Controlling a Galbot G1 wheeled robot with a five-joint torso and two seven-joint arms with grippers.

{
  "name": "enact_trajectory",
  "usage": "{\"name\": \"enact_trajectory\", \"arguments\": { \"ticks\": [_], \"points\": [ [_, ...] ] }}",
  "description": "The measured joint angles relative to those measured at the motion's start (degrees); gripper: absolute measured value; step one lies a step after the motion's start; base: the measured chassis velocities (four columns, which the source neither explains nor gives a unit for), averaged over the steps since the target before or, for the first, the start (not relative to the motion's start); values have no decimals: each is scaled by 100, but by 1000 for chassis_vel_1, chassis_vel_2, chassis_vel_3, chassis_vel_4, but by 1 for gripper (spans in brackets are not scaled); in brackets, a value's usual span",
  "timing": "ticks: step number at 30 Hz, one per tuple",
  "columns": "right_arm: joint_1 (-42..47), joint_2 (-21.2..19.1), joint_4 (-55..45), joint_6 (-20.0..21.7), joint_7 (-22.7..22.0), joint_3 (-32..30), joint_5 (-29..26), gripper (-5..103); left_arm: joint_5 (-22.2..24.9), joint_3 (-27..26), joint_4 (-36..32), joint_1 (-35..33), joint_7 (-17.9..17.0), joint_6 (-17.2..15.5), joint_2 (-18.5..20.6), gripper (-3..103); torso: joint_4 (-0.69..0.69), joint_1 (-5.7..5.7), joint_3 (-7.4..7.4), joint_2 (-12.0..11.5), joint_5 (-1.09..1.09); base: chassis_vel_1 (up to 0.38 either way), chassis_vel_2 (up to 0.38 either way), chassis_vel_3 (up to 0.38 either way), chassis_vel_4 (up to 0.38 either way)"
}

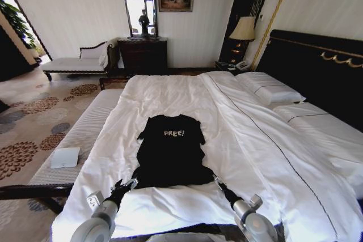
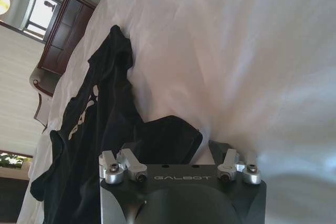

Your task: Fold the clothes on the bed.

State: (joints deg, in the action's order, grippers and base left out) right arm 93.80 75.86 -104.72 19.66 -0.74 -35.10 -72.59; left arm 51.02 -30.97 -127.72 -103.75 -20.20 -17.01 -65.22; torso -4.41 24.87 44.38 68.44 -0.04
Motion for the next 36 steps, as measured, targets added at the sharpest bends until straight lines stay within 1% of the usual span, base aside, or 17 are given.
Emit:
{"name": "enact_trajectory", "arguments": {
  "ticks": [1, 3, 4, 5, 6, 9, 10, 11, 12, 15, 16, 18, 19, 22, 23, 25, 36],
  "points": [
    [-12, 14, 13, -2, 5, 5, 0, 71, 4, -15, -20, -19, 0, -2, 11, 98, 1, 0, 0, 0, 0, 0, 0, 0, 0],
    [-27, 26, 25, -3, 12, 14, 1, 71, 11, -30, -36, -34, 0, -4, 21, 98, 0, 0, 0, 0, 1, 0, 0, 0, 0],
    [-41, 38, 39, -4, 15, 22, 1, 61, 20, -45, -51, -41, -1, -6, 27, 98, 1, 0, 0, 0, 1, 0, 0, 0, 0],
    [-55, 47, 53, -5, 18, 30, 1, 61, 28, -55, -62, -47, -5, -9, 34, 98, 1, 0, 0, 0, 1, 0, 0, 0, 0],
    [-70, 56, 64, -5, 21, 43, 1, 50, 36, -59, -72, -52, -14, -12, 39, 98, 1, 0, 0, 0, 1, 0, 0, 0, 0],
    [-80, 67, 80, -6, 25, 61, 1, 50, 37, -65, -89, -67, -24, -16, 44, 98, 1, 0, 0, 0, 1, 0, 0, 0, 0],
    [-79, 72, 83, -7, 26, 68, 1, 39, 38, -67, -97, -74, -25, -19, 43, 98, 1, 0, 0, 0, 1, 0, 0, 0, 0],
    [-73, 73, 84, -8, 28, 71, 0, 39, 38, -70, -99, -80, -28, -20, 38, 98, 1, 0, 0, 0, 1, 0, 0, 0, 0],
    [-62, 74, 84, -9, 30, 71, 0, 28, 40, -70, -101, -89, -30, -23, 28, 98, 1, 0, 0, 0, 1, 0, 0, 0, 0],
    [-43, 71, 84, -12, 35, 72, -2, 28, 44, -68, -101, -110, -34, -31, 2, 98, 0, 0, 0, 0, 1, 0, 0, 0, 0],
    [-41, 68, 84, -13, 36, 73, -2, 18, 48, -62, -99, -121, -35, -35, -11, 98, 0, 0, 0, 0, 0, 0, 0, 0, 0],
    [-41, 64, 84, -16, 38, 74, -2, 18, 52, -56, -93, -130, -36, -41, -23, 98, 1, 0, 0, 0, 1, 0, 0, 0, 0],
    [-42, 61, 84, -18, 39, 75, -2, 7, 58, -51, -87, -139, -36, -44, -32, 98, 1, 0, 0, 0, 1, 0, 0, 0, 0],
    [-41, 63, 85, -21, 42, 75, 1, 7, 106, -42, -77, -151, -39, -66, -45, 98, 0, 0, 0, 0, 1, 0, 0, 0, 0],
    [-33, 71, 85, -24, 45, 77, 24, 1, 146, -37, -78, -166, -44, -84, -53, 98, 0, 0, 0, 0, 1, 0, 0, 0, 0],
    [-12, 84, 85, -31, 56, 85, 90, 0, 185, -23, -106, -209, -50, -103, -61, 96, 0, 0, 0, 0, 0, 0, 0, 0, 0],
    [25, 105, 103, -62, 63, 58, 250, 0, 475, -64, 34, -175, -37, -150, -94, 99, 0, 0, 0, 0, 0, 0, 0, 0, 0]
  ]
}}
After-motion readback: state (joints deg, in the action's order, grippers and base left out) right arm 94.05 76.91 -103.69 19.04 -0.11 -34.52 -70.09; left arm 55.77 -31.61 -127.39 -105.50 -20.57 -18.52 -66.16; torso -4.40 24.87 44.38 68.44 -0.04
